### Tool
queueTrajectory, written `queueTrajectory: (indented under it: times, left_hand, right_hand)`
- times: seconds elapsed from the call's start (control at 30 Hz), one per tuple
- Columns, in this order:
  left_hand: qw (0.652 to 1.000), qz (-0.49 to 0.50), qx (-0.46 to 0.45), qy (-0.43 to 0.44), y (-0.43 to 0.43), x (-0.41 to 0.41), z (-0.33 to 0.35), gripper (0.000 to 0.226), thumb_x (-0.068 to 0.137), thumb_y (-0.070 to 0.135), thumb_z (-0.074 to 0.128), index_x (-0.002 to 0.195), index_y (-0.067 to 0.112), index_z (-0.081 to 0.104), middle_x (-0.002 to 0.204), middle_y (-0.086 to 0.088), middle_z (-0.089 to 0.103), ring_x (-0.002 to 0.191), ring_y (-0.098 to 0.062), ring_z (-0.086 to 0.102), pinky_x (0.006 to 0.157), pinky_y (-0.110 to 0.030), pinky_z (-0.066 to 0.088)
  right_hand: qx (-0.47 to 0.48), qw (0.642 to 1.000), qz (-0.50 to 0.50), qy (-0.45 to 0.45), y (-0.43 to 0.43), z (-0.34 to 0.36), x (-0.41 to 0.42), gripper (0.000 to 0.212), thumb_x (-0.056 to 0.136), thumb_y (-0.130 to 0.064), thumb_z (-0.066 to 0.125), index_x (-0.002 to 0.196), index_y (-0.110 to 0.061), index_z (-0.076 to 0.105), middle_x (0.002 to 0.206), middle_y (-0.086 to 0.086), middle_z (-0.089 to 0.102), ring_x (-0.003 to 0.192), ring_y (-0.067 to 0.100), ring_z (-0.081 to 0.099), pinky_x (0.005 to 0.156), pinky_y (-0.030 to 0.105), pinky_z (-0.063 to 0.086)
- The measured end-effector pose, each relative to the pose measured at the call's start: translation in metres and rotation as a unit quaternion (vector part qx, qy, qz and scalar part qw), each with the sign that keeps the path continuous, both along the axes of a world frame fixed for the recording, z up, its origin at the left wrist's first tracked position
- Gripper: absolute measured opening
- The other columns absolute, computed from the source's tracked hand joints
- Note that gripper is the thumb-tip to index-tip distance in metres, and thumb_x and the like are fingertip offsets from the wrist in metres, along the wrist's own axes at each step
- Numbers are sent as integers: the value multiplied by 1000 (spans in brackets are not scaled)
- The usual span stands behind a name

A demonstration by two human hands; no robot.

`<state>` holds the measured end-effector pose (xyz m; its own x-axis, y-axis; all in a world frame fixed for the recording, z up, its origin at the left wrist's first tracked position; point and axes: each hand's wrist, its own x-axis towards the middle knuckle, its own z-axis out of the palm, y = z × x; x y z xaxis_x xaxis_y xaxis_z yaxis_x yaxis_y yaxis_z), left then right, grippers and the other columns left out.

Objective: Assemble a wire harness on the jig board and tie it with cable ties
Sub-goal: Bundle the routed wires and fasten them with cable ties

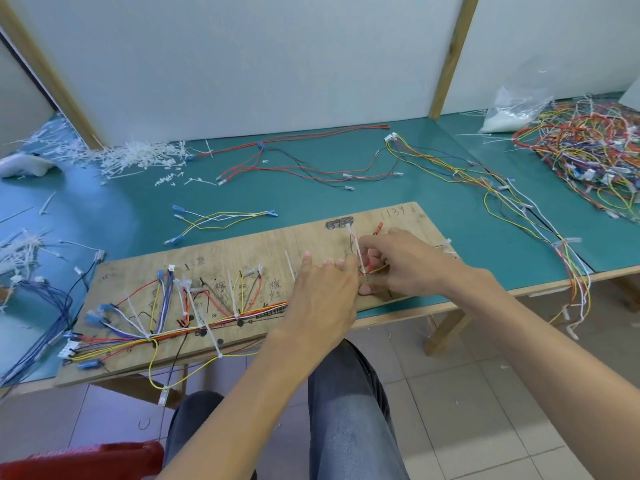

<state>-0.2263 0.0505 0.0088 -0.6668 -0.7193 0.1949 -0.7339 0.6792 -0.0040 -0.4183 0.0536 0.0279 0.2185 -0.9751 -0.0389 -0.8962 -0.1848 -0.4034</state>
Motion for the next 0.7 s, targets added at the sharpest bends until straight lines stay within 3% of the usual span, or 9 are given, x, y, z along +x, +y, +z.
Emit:
queueTrajectory:
  times: [0.1, 0.23, 0.33, 0.43, 0.5, 0.57, 0.63, 0.7]
  left_hand:
    - [1000, -6, -7, 3, 2, -1, 2, 27, 87, 16, 65, 113, 13, 57, 85, -7, 70, 80, -32, 70, 112, -56, 42]
    - [999, -3, -35, 13, 3, 0, 3, 27, 83, 19, 77, 104, 13, 61, 73, -5, 68, 68, -30, 69, 101, -55, 52]
    - [999, 0, -35, 11, 5, 1, 3, 33, 78, 17, 81, 103, 15, 60, 71, -3, 67, 66, -29, 67, 100, -54, 53]
    - [1000, 9, -26, 15, 4, 1, 3, 34, 80, 17, 78, 108, 15, 59, 73, -2, 67, 67, -30, 67, 103, -53, 51]
    - [1000, 13, -2, 27, 3, 1, 3, 28, 90, 17, 70, 112, 15, 53, 75, -3, 66, 72, -33, 67, 105, -53, 49]
    - [998, 18, 13, 55, 2, 2, 3, 19, 97, 17, 61, 112, 15, 50, 74, -5, 65, 75, -36, 66, 100, -53, 51]
    - [996, 18, 16, 84, 3, 4, 4, 17, 101, 20, 57, 116, 15, 50, 74, -6, 66, 77, -37, 66, 90, -53, 55]
    - [993, 14, 18, 115, 4, 7, 4, 21, 104, 23, 53, 123, 13, 52, 64, -5, 59, 76, -39, 66, 85, -54, 55]
  right_hand:
    - [19, 999, -20, -21, 2, -2, -1, 46, 75, -48, 91, 78, -36, 47, 73, -11, 56, 76, 6, 46, 67, 34, 38]
    - [74, 997, -3, -26, -4, 9, -2, 41, 78, -28, 93, 82, -28, 52, 70, -3, 55, 67, 17, 45, 63, 32, 37]
    - [41, 998, -9, -38, -2, 14, 2, 42, 72, -16, 95, 79, -24, 55, 72, -5, 53, 69, 15, 44, 61, 20, 35]
    - [4, 999, -19, -32, 1, 18, 3, 33, 71, -17, 94, 80, -22, 62, 74, -10, 60, 71, 13, 51, 63, 18, 39]
    - [-12, 999, -42, -27, 6, 18, 1, 21, 80, -18, 88, 90, -21, 70, 85, -11, 70, 83, 14, 63, 79, 28, 51]
    - [-48, 995, -72, -53, 15, 11, 3, 20, 90, -12, 77, 107, -20, 73, 98, -11, 76, 97, 16, 68, 93, 37, 53]
    - [-87, 989, -95, -73, 24, 1, 9, 36, 97, -12, 70, 131, -22, 68, 104, -20, 70, 109, 17, 62, 99, 32, 47]
    - [-114, 981, -122, -102, 28, -9, 15, 45, 102, -17, 67, 145, -27, 61, 108, -17, 62, 113, 14, 51, 98, 21, 38]
